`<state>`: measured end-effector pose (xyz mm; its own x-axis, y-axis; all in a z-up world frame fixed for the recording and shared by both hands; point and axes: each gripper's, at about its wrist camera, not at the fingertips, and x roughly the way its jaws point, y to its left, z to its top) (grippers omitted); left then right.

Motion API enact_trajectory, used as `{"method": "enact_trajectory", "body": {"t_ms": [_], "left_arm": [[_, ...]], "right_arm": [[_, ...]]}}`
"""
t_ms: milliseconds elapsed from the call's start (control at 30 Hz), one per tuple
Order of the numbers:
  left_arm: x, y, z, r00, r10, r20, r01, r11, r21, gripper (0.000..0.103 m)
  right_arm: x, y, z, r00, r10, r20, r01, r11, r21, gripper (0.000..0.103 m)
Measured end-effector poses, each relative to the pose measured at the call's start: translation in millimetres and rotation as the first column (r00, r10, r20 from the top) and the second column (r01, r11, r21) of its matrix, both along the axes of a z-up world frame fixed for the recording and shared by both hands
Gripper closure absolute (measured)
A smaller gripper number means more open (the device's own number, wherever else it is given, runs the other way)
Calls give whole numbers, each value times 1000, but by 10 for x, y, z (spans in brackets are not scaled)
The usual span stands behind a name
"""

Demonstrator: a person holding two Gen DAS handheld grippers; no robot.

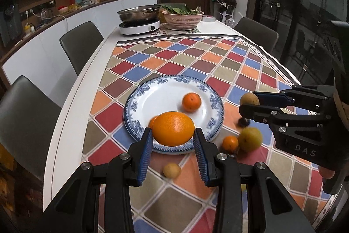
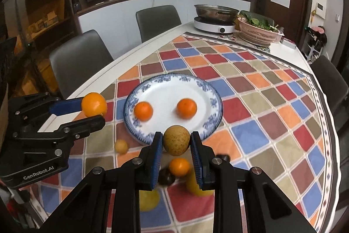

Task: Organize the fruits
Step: 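Lower the orange and brown fruit onto the plate and open both tools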

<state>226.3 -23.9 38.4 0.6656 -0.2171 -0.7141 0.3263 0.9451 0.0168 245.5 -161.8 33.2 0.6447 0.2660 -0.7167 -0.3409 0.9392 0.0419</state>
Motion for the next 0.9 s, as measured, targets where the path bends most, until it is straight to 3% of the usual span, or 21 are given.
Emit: {"method": "enact_trajectory", "body": {"t_ms": [500, 900], "left_arm": [[997, 35, -290, 990, 40, -134, -39, 999, 14, 66], [1522, 43, -757, 959, 104, -264, -94, 994, 48, 65]], "right_arm": [[1070, 86, -215, 988, -38, -152, 44, 998, 38, 76], [1675, 113, -611, 956, -110, -272, 113, 994, -5, 76]]}}
